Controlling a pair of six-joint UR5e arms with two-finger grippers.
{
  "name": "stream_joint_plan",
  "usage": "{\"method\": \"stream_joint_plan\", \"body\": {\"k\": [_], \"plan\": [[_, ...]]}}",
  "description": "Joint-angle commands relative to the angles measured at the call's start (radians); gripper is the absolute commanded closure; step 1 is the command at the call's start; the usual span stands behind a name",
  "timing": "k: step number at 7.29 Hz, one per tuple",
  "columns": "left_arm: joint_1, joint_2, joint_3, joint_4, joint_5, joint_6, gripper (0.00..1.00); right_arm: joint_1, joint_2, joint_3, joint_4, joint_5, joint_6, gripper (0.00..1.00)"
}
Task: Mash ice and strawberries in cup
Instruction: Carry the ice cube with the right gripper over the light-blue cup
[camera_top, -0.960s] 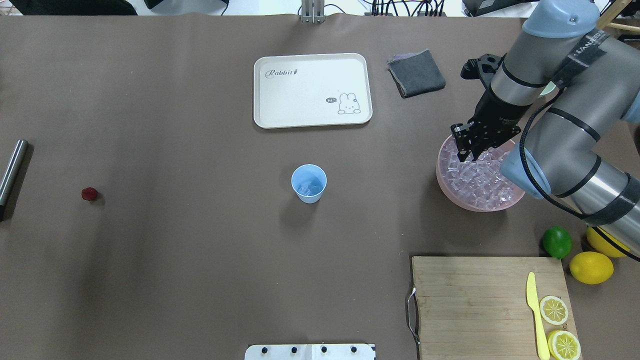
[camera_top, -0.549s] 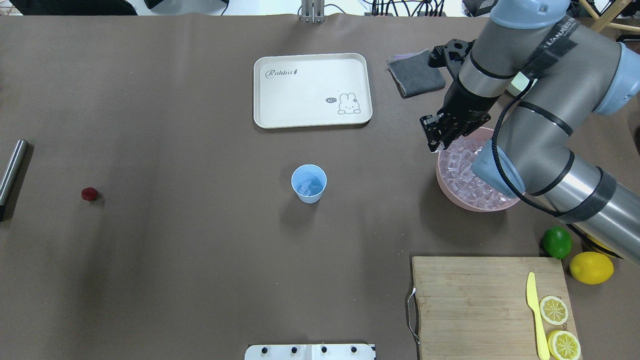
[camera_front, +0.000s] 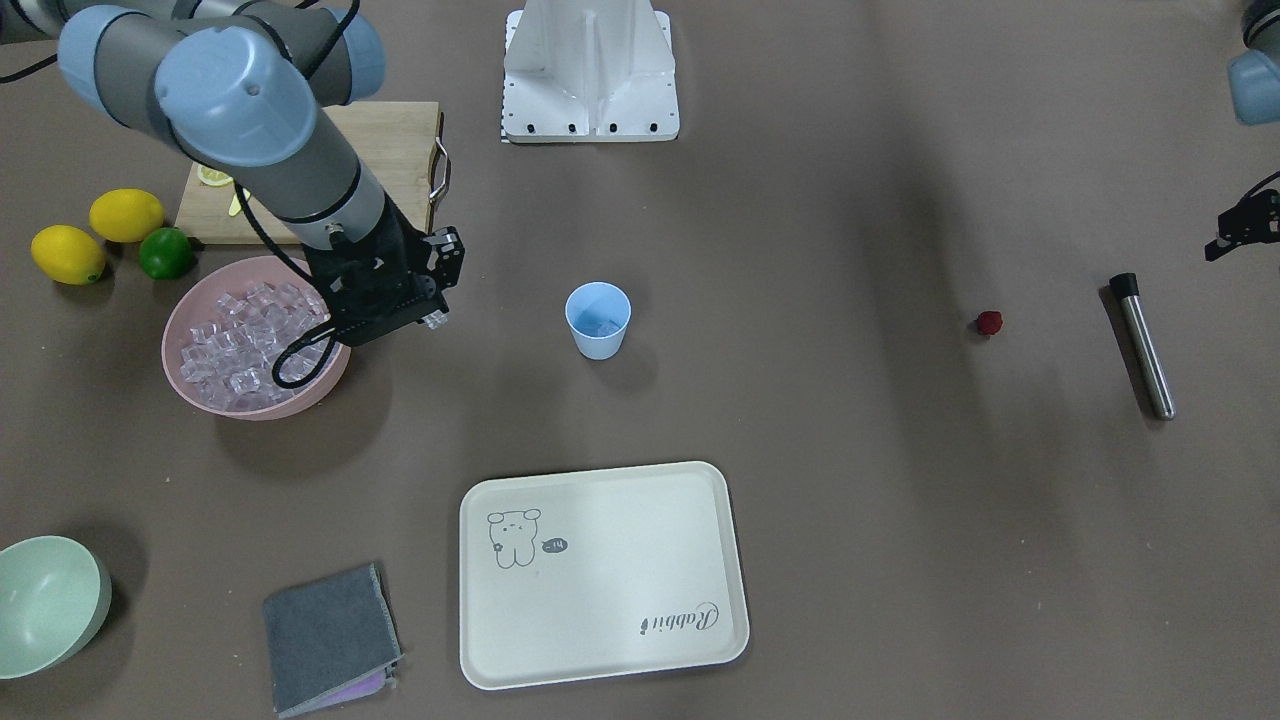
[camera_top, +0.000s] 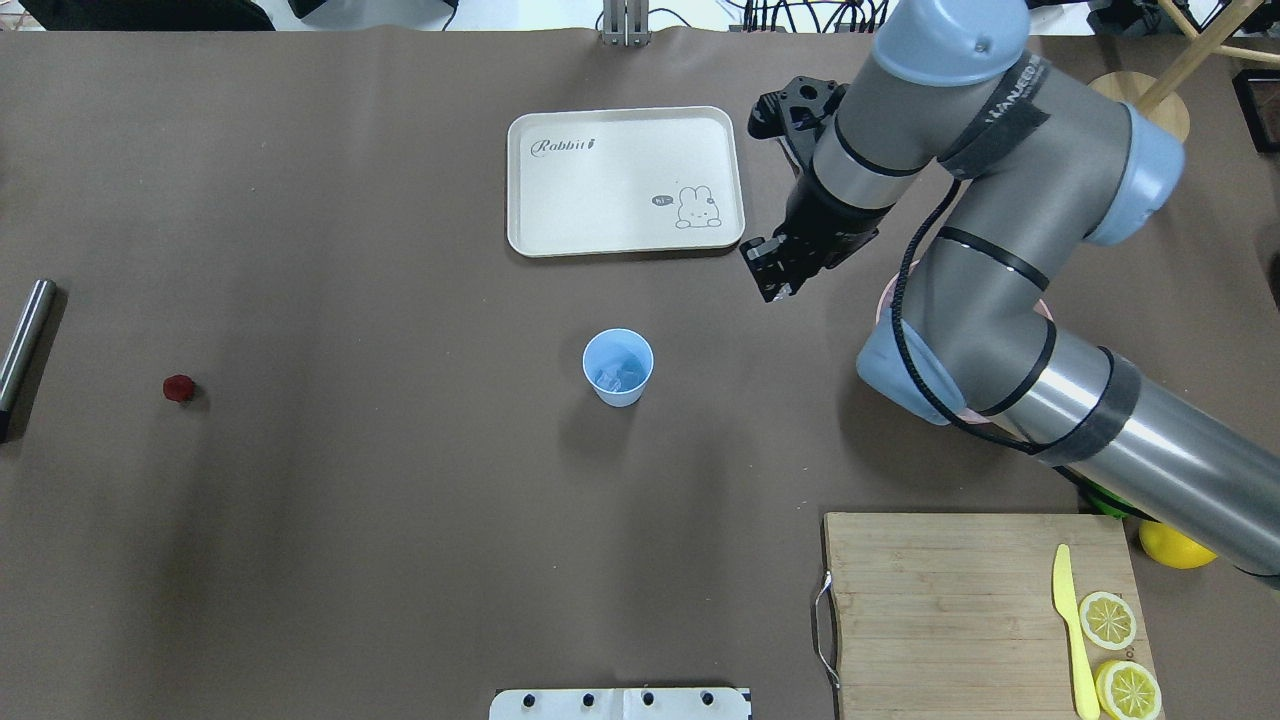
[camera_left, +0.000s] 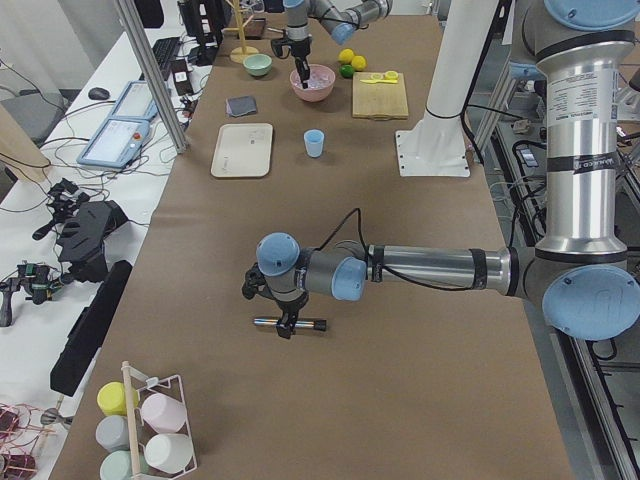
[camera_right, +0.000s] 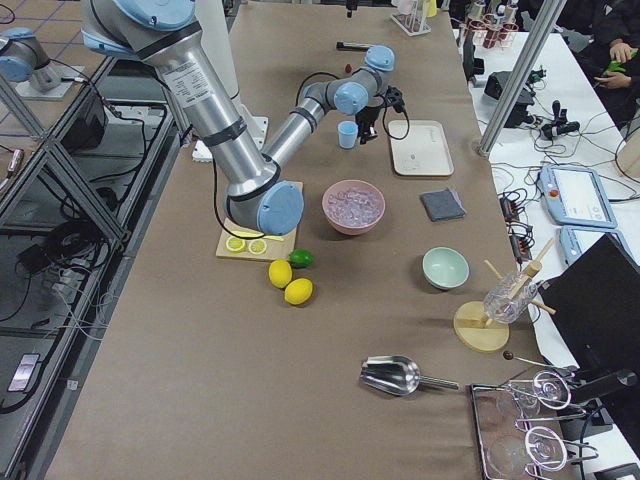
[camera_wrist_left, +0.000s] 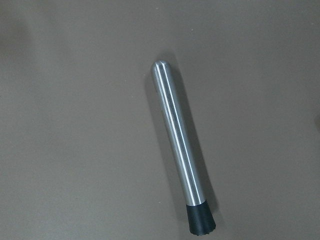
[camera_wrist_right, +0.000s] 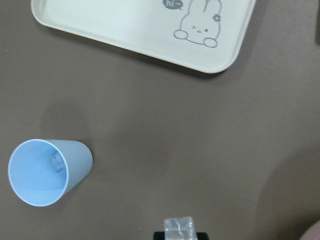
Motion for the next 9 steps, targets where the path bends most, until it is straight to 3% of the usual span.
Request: {"method": "stream_joint_plan", "body": {"k": [1,4,6,9], "plan": [[-0.001,0.0,0.0,0.001,0.0,0.0,0.02,-0.053,0.127,-0.07,0.006,-0.06,0.083,0.73],[0.001,0.0,0.001,0.003,0.0,0.001,0.02,-0.12,0.216,-0.17,0.016,-0.147,0.132,0.73],[0.001,-0.004,-0.009,0.013,-0.029,-0.004,0.02,-0.171,0.22,-0.205,0.073,-0.212,0.147,0.72],[0.001,0.002,-0.009,0.012,-0.031,-0.002,0.02,-0.197,0.206,-0.227,0.127,-0.231,0.149,0.71]]}}
